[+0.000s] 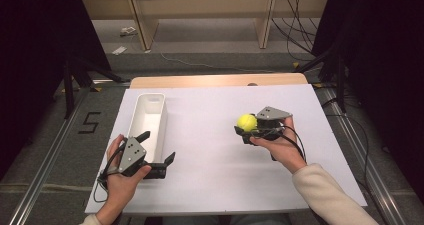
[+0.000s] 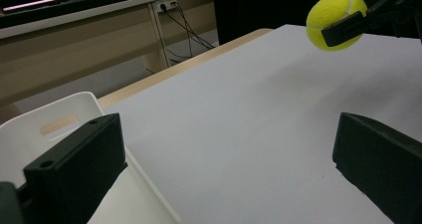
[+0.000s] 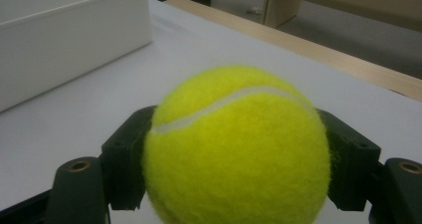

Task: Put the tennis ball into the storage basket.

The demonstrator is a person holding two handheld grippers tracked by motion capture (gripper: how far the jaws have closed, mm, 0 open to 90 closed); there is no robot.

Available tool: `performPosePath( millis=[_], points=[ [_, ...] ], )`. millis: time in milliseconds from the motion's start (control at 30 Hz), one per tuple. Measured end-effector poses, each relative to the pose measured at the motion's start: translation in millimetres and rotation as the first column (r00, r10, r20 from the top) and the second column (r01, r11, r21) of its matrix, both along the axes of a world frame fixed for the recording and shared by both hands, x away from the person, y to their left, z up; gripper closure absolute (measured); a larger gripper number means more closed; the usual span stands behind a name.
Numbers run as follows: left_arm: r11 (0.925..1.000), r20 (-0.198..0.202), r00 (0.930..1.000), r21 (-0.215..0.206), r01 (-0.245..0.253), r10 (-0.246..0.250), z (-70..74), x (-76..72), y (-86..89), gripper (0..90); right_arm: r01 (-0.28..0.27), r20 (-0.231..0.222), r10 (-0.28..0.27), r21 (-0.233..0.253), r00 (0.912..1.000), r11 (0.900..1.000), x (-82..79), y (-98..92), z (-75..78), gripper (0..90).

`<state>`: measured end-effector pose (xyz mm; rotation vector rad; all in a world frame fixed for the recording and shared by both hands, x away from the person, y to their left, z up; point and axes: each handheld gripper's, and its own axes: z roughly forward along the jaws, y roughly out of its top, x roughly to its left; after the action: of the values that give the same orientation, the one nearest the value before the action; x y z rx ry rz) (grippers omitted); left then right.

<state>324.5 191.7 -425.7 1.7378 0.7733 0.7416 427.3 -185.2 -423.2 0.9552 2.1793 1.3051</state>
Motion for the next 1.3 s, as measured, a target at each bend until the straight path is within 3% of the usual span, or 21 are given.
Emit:
performPosePath(
  millis=[1300],
  points=[
    [1.0000,0.003,1.0000,-0.004,0.000,0.000,0.5,-0.4,0.2,0.0,-0.045,0.012,0.045,0.010,0.9989,0.999,0.1,22.7,4.8,27.1]
  ],
)
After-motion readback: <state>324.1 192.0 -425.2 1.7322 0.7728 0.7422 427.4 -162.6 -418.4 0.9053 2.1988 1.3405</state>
